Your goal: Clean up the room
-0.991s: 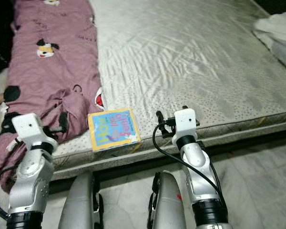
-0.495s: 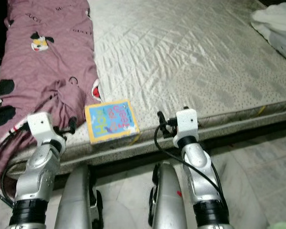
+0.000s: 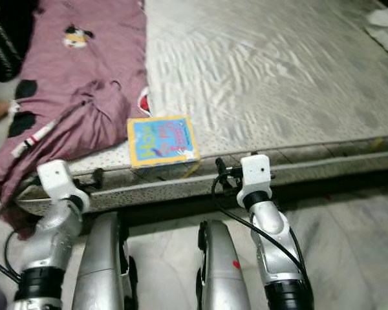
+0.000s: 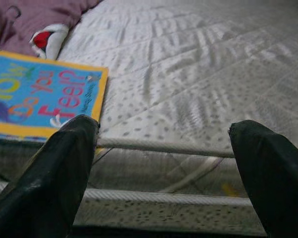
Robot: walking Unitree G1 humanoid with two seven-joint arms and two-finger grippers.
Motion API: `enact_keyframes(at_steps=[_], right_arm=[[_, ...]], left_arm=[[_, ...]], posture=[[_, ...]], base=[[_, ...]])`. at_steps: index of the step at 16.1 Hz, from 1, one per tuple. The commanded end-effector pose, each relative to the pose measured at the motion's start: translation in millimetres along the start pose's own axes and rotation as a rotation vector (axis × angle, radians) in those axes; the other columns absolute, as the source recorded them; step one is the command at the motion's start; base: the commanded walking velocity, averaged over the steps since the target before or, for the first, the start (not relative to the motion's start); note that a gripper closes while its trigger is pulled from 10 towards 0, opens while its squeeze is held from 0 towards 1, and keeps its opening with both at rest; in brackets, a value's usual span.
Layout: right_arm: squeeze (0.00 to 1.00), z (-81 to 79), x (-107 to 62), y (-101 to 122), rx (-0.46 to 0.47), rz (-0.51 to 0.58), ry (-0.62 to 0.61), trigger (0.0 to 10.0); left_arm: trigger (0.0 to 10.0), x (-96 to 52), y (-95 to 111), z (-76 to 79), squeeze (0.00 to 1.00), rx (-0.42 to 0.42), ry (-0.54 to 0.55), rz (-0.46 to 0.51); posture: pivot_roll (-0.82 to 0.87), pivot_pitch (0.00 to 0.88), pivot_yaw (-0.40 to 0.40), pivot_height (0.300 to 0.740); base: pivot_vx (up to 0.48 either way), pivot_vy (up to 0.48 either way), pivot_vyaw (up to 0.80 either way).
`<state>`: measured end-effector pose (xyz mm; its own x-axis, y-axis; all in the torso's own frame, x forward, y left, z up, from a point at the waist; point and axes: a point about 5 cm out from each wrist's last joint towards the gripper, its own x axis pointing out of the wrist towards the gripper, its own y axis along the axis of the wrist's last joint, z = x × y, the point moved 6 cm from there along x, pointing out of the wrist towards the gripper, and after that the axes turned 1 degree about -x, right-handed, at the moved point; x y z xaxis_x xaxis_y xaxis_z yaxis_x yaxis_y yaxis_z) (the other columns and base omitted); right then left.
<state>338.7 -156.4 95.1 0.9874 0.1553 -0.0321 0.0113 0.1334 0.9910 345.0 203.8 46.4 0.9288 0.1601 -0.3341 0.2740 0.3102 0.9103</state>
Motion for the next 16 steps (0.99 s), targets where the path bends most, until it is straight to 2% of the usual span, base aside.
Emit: enact_keyframes(at_steps=[1,3,6,9,11,13,16], right_arm=[[0.00,7.0,-3.5,4.2,-0.003,0.007,-0.017,10.0],[0.00,15.7,-9.2,2.9,-0.016,-0.003,-0.036,10.0],[0.00,18.2,-12.0,3.2,-0.028,-0.009,-0.035,10.0],[0.00,20.1,-15.7,5.4,-0.029,-0.009,-0.046,10.0],[0.00,23.7,-17.5,3.4,-0.013,-0.024,-0.063,10.0],[0.00,23.2,-17.6,4.5,-0.022,-0.018,-0.060,10.0],[0.00,22.5,-18.1,4.5,-0.025,-0.022,-0.059,10.0]], left_arm=[[10.0,3.0,3.5,7.5,0.00,-0.011,-0.020,0.008],[10.0,9.2,9.7,9.8,0.00,-0.008,-0.035,0.027],[10.0,15.6,20.4,12.5,0.00,0.016,-0.059,0.055],[10.0,25.2,23.5,20.6,0.00,0.016,-0.099,0.043],[10.0,27.9,28.5,29.1,0.00,0.023,-0.125,0.058],[10.0,30.1,25.4,32.2,0.00,0.028,-0.123,0.046],[10.0,32.7,14.7,28.2,0.00,-0.004,-0.096,0.012]], posture=[[-0.05,0.194,-0.055,0.549],[-0.07,0.200,-0.065,0.549],[-0.08,0.201,-0.071,0.549],[-0.10,0.203,-0.067,0.549],[-0.10,0.203,-0.065,0.549],[-0.10,0.201,-0.057,0.549],[-0.11,0.199,-0.058,0.549]], base=[[0.000,0.000,0.00],[0.000,0.000,0.00],[0.000,0.000,0.00],[0.000,0.000,0.00],[0.000,0.000,-0.80],[0.000,0.000,-0.23],[0.000,0.000,0.00]])
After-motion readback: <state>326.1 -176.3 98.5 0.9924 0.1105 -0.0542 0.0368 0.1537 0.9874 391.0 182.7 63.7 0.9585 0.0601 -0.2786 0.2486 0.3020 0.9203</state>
